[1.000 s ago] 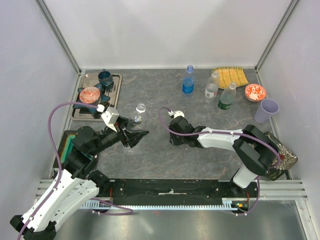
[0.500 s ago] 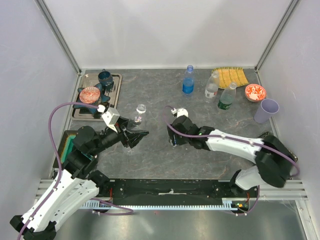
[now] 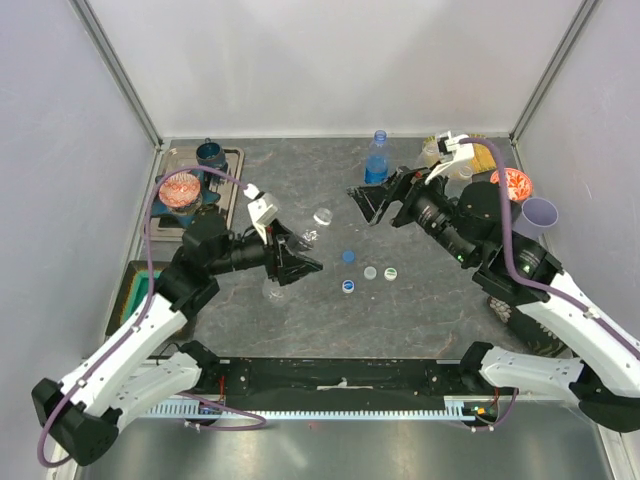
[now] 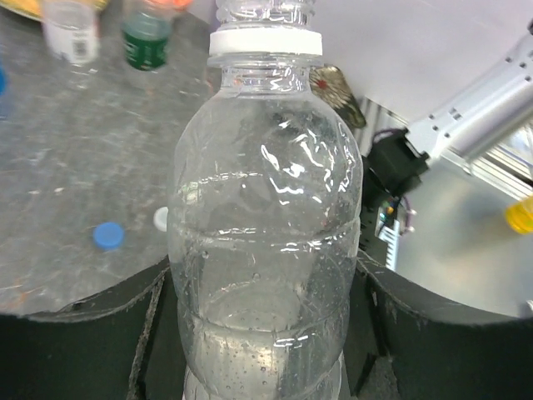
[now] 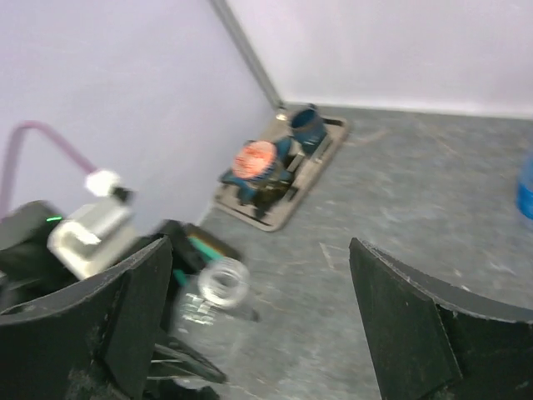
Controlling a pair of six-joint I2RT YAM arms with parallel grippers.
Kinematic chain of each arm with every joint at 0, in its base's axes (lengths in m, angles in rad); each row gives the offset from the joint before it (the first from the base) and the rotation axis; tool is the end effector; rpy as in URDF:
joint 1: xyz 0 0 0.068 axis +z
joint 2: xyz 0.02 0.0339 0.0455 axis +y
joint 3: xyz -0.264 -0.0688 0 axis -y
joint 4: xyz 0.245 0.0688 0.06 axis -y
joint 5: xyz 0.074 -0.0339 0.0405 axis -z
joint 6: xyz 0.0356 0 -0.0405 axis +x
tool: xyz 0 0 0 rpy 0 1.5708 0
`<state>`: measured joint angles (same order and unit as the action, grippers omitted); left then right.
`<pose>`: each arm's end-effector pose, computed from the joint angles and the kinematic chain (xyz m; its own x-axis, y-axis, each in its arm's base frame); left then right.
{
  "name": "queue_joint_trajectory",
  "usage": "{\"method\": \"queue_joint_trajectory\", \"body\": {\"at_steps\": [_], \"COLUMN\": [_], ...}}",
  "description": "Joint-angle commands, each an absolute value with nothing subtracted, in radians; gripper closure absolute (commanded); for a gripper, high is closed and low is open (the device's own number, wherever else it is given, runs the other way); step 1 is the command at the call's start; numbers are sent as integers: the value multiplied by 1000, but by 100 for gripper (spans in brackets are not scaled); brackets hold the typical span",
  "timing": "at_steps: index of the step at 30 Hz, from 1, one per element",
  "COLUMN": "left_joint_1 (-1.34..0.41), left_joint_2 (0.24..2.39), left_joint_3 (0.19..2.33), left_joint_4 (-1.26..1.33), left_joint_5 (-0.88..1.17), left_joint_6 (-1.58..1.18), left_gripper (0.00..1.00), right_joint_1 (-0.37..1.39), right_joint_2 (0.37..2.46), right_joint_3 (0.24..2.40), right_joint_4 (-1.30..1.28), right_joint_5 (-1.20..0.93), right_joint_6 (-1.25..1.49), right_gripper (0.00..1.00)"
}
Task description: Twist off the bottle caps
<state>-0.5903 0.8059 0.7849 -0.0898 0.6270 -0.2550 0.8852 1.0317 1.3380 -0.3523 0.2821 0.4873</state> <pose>0.1426 -0.1207 0.3474 -0.3248 -0.0283 -0.9454 0.8818 0.3524 -0.3135 0.1394 0.1548 0.4662 -0.2914 0.3541 -0.8887 -0.4877 0.7442 0.4564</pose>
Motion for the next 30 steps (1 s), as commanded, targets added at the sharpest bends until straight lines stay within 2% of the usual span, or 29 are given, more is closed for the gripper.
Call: {"method": "queue_joint_trajectory", "body": {"at_steps": [1, 6, 9, 13, 16, 21, 26, 30], "left_joint_1": [-612, -647, -661, -669, -672, -673, -673, -673], "left_joint_2": [879, 916, 919, 923, 927, 927, 925, 923], "left_joint_3": [877, 916, 919, 917, 916, 916, 911, 905], "left_joint_4": [-45, -41, -37, -29, -26, -17, -12, -5], "left_joint_5": [833, 805, 782, 759, 741, 700, 624, 618], "left_joint_6": [-213, -209, -204, -201, -196, -195, -195, -198], "left_gripper": [55, 55, 55, 55, 55, 55, 55, 55], "right_joint_1": [882, 884, 884, 884, 882, 882, 882, 882], "right_joint_2": [1106, 1138, 1152, 1163, 1160, 1146, 1126, 1118], "right_joint_3": [1413, 1390, 1378, 1362, 1351, 1325, 1302, 1295], "right_joint_4": [-339, -313, -308, -302, -290, -279, -273, -273], "right_joint_5": [20, -67, -104, -121, -127, -123, -101, -97], "right_joint_6": [509, 515, 517, 518, 520, 532, 538, 538], "right_gripper": [5, 6, 10, 25, 33, 35, 28, 33]}}
